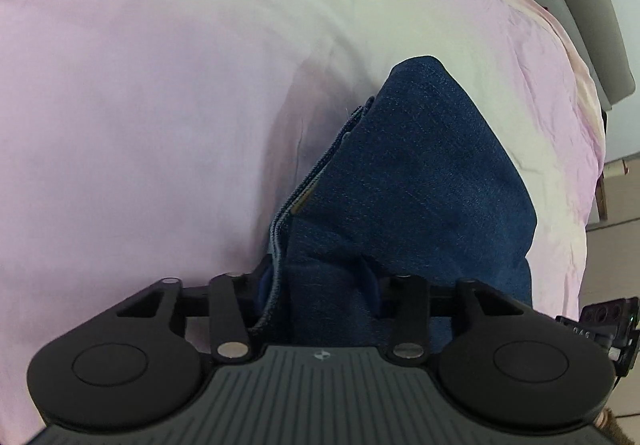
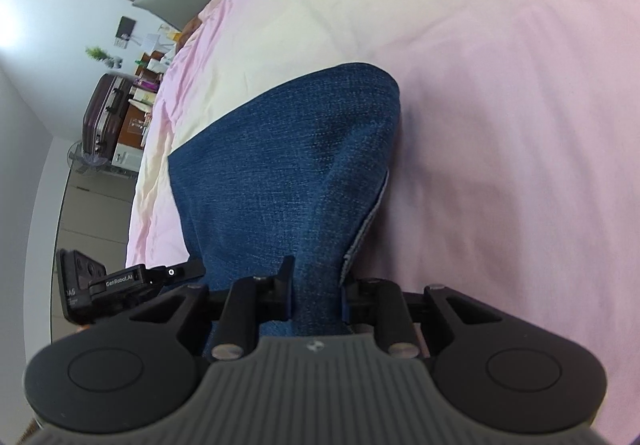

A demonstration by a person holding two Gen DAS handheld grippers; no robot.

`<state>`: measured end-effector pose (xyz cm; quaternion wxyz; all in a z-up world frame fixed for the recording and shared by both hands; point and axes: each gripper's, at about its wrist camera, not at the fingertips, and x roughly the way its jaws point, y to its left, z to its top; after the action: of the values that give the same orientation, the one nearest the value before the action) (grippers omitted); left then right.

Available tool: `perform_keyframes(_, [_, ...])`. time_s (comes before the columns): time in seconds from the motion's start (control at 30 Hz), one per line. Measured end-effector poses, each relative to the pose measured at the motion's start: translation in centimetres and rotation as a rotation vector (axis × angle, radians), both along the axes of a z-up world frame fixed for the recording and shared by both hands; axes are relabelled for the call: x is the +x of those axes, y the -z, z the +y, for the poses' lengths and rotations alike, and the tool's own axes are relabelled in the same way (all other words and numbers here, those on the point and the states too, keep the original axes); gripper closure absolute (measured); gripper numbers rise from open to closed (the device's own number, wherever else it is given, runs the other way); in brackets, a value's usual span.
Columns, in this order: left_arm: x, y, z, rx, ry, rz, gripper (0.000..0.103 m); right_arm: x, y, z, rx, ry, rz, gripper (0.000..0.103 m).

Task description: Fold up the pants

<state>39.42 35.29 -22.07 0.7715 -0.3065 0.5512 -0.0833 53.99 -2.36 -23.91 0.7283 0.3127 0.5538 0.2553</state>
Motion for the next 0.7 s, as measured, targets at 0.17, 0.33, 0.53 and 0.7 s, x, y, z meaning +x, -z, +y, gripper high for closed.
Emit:
perform_keyframes(0.17, [-1.5,-3.3,-1.6,0.12,-0.027,-0.049,0.069,-0.2,-0.9,0.3,-0.023,0.019,0.011,0.087])
perform_keyframes(0.33, [-4.4,-6.6,-1.1,0.142,-0.017,-0.073,0.071,-1.0,-3.3,0.3,-0.031,0.027,0.004,0.088])
perform_keyframes(0.53, [-10.0,-10.2,-0.3,0.188,-0.058,-0.095,0.071,-4.4,-6.8,1.7,-0.003,-0.065,-0.021,0.088])
perform_keyframes(0.7, [-14.1,-10.2,-0.3,0.224,-0.1,-0.1,0.071,-7.4,-7.0,3.2,0.019,-0.148,-0.031,0.088])
